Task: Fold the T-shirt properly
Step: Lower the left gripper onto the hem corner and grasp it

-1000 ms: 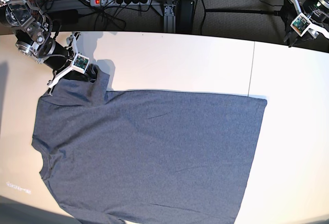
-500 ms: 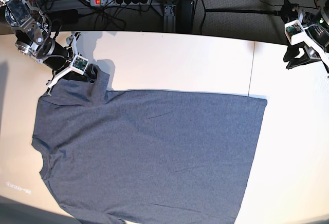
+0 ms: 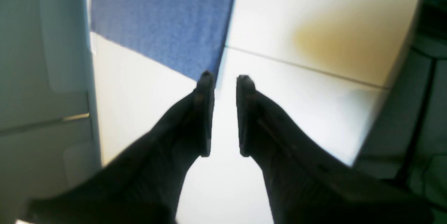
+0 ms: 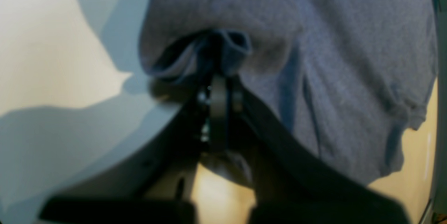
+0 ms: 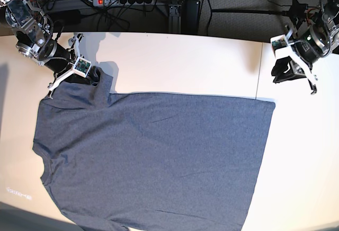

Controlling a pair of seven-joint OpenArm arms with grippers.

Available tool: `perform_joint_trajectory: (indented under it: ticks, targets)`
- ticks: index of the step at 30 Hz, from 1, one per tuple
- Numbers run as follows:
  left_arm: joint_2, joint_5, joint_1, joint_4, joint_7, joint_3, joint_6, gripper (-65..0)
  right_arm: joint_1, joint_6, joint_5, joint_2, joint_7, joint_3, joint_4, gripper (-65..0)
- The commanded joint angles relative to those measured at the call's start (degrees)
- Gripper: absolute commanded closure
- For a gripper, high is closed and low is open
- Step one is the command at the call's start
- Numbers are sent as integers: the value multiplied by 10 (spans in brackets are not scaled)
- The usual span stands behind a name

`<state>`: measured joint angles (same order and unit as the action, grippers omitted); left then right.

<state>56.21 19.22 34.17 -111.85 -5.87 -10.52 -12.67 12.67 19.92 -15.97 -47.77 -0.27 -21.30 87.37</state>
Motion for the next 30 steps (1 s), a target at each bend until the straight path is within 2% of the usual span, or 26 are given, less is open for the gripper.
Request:
perform_joint_trajectory:
  ticks: [1,7,9,12,13,20,24,30]
  targets:
    - [11,-1,-26,8,5,-14,11,-119,1,9,-5,-9,-23,1,-1,0]
    - [11,-1,-158,91,13,-146,23,-125,1,9,-5,-9,-23,1,-1,0]
    - [11,-1,-187,113,12,-180,23,-180,1,9,-5,-9,-23,1,-1,0]
    - [11,-1,-220,134,1,-216,19,-299,1,9,-5,-9,-23,1,-1,0]
    - [11,-1,-230,137,-2,-224,19,-311,1,9,-5,-9,-23,1,-1,0]
    - [9,-14,-272,143,-2,-244,19,-312,1,9,-5,-9,-24,1,-1,0]
    - [9,-26,-287,145,-2,-244,4,-312,1,9,-5,-9,-23,1,-1,0]
    - [-2,-27,-296,177,5,-244,-1,-312,1,9,-5,-9,-23,1,-1,0]
